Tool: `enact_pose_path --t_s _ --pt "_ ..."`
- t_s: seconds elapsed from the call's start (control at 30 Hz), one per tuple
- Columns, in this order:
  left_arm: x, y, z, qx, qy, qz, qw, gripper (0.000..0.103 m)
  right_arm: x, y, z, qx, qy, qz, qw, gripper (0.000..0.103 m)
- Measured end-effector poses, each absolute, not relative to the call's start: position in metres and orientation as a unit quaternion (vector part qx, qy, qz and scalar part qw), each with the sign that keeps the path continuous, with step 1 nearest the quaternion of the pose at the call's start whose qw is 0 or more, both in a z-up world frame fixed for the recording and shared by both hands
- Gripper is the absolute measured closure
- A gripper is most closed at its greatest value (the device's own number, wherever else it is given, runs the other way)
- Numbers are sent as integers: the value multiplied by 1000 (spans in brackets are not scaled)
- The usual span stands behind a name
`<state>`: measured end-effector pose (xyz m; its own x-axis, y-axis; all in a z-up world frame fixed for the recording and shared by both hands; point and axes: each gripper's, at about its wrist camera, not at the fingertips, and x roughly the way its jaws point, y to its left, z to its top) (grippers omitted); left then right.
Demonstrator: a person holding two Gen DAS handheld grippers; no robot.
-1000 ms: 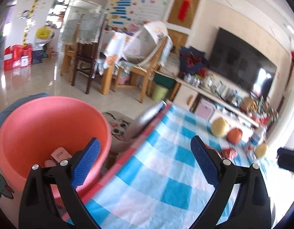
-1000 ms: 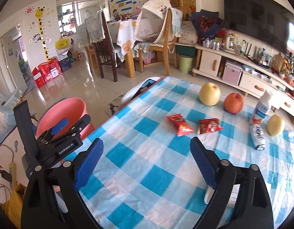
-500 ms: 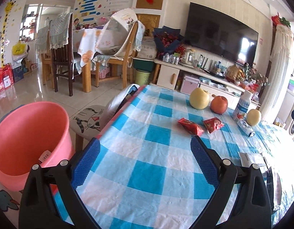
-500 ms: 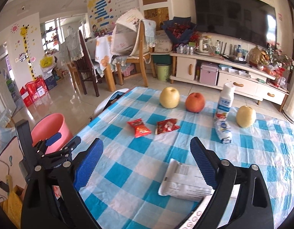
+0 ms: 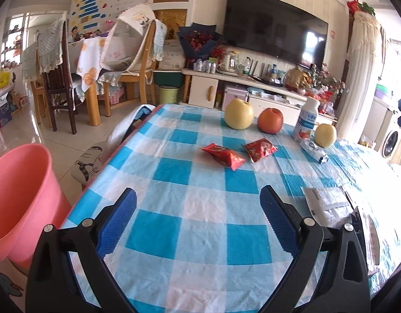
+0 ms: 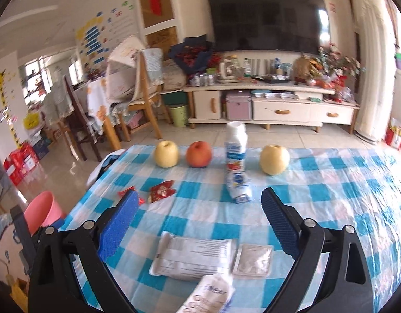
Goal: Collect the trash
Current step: 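Reach the left tool to the red patterned snack wrapper and close on it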
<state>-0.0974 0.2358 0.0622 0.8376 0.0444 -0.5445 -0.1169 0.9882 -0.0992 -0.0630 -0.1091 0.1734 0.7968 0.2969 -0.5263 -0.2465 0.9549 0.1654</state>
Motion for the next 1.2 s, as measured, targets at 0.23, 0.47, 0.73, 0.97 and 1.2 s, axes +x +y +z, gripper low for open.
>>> enact_pose_path --t_s 0.23,0.47,0.73,0.97,1.2 --pt "-81 205 56 -33 302 7 953 7 -40 -170 170 111 301 89 943 9" --pt "-48 183 47 -43 328 -15 944 7 -19 -197 155 146 336 76 927 9" --pt "14 134 50 8 335 -57 941 7 -2 -195 138 162 380 92 906 9" --pt "81 115 43 72 376 -94 919 7 12 -178 121 122 410 103 898 9" --pt "121 121 30 109 416 -120 895 7 15 -155 113 83 428 130 891 9"
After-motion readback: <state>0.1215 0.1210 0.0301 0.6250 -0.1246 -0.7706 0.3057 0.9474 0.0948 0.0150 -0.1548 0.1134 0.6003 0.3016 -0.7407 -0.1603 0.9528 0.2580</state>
